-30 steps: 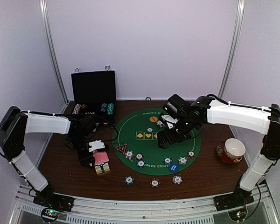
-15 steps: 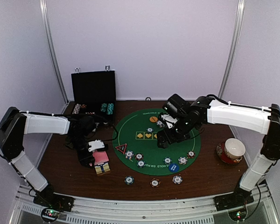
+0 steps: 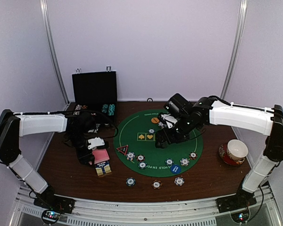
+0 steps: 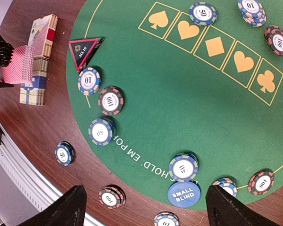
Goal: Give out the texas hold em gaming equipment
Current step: Pick up the face-down deck piles from the poker case.
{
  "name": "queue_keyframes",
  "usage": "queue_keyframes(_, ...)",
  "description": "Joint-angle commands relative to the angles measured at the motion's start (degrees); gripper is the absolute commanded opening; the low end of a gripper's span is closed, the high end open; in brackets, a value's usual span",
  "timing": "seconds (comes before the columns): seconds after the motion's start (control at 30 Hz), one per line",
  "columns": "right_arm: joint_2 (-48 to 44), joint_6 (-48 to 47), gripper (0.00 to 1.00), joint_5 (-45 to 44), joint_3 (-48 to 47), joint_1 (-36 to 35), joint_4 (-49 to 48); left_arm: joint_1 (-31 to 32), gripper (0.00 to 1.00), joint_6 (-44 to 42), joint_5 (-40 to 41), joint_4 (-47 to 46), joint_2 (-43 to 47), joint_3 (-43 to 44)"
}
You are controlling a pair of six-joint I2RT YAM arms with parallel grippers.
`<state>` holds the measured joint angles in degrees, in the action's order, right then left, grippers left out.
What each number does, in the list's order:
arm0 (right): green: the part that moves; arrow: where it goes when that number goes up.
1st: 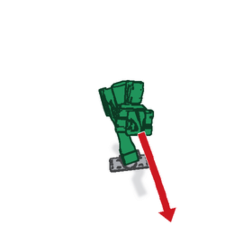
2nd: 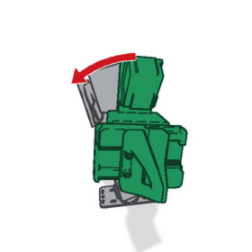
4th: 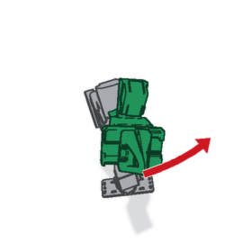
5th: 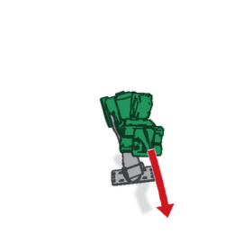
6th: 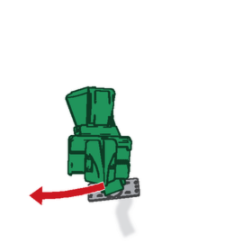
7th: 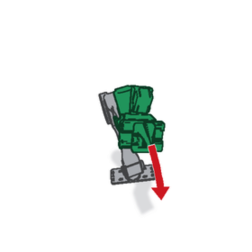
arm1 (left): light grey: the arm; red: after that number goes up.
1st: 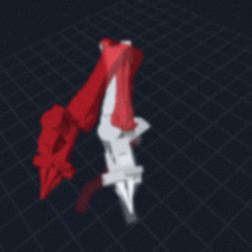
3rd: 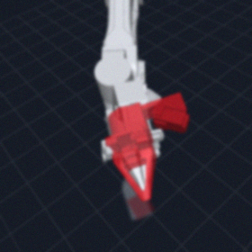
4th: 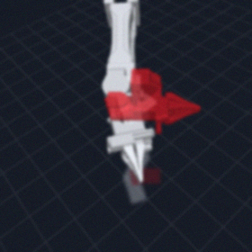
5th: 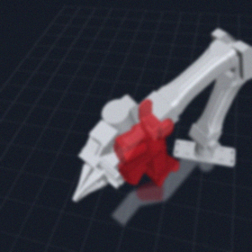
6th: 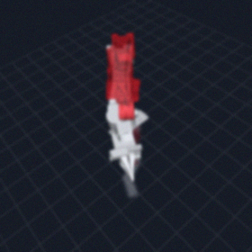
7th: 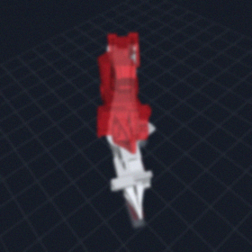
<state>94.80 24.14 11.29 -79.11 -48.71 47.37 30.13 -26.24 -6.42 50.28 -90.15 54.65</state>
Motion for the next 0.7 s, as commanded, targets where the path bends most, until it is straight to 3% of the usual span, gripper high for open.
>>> queue_keyframes(0.0,-1.64,2.65,0.92,3.67,0.58,0.61,-4.46,0.37,0.00,-0.65,-2.95,4.09,3.58,5.24)
queue_keyframes(0.2,-0.80,8.18,0.93,14.41,1.01,1.59,-12.58,0.37,0.00,-0.82,-5.55,9.26,4.77,11.70)
queue_keyframes(0.47,4.98,23.27,0.99,32.89,1.24,2.38,-35.85,1.32,0.00,-0.99,-8.43,14.12,5.43,18.66)
queue_keyframes(0.67,11.01,32.66,0.99,40.15,-0.47,1.91,-48.67,1.97,0.00,-1.08,-11.27,14.83,5.95,21.56)
